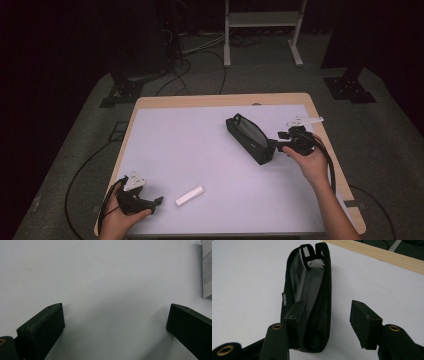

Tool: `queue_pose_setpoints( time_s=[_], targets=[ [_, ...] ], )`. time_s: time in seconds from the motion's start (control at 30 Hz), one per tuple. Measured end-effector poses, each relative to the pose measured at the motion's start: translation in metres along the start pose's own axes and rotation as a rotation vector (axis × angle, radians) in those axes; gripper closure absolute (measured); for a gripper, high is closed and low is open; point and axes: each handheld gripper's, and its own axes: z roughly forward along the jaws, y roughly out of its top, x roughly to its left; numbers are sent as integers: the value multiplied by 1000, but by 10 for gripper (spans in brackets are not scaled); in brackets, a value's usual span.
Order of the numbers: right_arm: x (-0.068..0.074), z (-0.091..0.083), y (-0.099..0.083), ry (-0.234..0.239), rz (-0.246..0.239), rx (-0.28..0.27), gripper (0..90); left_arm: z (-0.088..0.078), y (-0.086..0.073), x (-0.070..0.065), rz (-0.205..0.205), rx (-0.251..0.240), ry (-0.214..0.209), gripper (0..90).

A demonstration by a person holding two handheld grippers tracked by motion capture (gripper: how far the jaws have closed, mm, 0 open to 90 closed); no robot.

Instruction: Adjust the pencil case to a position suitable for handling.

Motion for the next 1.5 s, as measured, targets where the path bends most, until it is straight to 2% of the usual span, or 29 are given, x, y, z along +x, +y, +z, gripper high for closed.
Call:
queue_pose_setpoints(
  time_s=[0.47,0.93,1.2,1.5],
  targets=[
    [3,21,15,21,-5,27,505,0,0,0,2,0,0,8],
    [5,45,23,11,-8,54,559,0,0,0,3,3,-1,8],
    [3,55,20,0,0,64,665,0,0,0,2,3,-1,8],
    [3,55,20,8,7,64,777,0,0,0,4,2,-1,8]
  ],
)
